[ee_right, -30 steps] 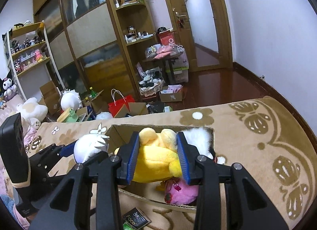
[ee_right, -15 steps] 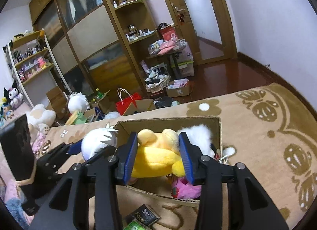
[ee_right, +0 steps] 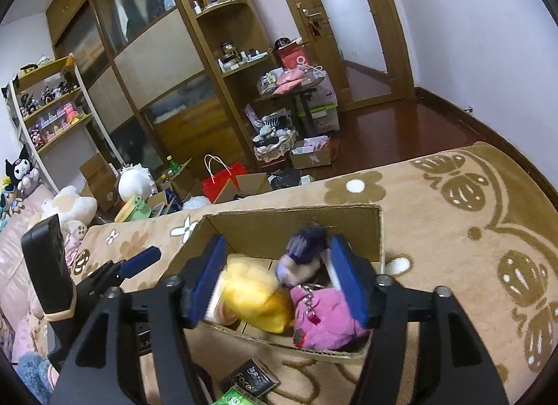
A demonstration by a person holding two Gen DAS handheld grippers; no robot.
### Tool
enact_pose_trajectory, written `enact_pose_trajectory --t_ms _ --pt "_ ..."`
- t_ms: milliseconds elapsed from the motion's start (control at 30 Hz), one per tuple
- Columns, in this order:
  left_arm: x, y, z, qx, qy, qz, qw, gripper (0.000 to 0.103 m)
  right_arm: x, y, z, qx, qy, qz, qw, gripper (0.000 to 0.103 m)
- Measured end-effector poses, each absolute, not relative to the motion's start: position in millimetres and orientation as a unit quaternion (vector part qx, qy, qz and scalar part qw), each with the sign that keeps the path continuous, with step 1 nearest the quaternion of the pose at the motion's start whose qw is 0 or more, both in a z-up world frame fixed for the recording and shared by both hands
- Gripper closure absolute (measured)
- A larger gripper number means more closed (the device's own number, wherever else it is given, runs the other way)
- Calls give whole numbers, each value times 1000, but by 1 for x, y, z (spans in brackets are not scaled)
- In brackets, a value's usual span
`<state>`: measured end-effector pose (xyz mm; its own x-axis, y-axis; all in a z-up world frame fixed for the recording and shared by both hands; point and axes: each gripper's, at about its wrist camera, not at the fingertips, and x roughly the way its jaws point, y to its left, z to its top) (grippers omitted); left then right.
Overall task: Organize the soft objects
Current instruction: 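Withdraw both open tools back from the box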
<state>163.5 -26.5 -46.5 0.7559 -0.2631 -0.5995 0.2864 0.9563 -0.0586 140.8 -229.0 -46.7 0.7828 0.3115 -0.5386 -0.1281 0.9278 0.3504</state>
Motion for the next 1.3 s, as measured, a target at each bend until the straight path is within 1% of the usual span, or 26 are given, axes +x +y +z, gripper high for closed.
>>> enact_pose_trajectory --t_ms 67,133,300,633,733,867,1300 --pt "160 -24 -46 20 319 -138 937 10 135 -232 -45 149 307 111 933 28" --pt "155 -22 -45 20 319 -132 938 8 130 -235 -44 153 308 105 933 17" --pt "136 -21 -40 29 326 -128 936 5 112 -243 -42 164 314 86 931 9" --pt "87 -25 -30 62 351 -144 923 4 69 -246 -47 153 353 57 921 9" --pt "75 -24 -28 60 360 -146 920 4 56 -248 -52 166 364 47 915 9" --pt "60 -21 -29 62 371 -149 915 4 45 -242 -53 156 371 45 914 9" --pt "44 -34 -43 90 392 -160 901 4 27 -235 -70 161 402 33 901 9"
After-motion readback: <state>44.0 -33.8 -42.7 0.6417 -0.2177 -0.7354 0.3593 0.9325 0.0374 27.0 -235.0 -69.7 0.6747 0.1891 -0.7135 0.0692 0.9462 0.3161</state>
